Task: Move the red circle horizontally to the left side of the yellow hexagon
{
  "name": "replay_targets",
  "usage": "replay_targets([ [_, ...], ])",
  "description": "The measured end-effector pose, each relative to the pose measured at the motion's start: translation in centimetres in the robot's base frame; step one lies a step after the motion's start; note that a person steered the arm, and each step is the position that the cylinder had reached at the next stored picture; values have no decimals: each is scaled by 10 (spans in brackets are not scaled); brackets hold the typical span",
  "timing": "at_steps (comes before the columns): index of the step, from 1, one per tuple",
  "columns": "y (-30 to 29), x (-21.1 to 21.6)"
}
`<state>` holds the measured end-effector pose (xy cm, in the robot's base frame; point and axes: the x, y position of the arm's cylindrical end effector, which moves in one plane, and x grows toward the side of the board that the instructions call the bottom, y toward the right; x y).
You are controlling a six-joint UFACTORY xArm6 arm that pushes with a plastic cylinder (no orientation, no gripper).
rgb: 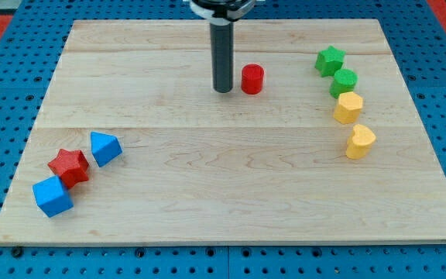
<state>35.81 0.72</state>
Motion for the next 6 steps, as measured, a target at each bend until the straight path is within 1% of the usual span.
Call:
replay_targets([
  [1, 12, -2],
  [2, -57, -10],
  [3, -33, -52],
  [4, 41, -49],
  [5, 52, -3],
  [6, -23, 27],
])
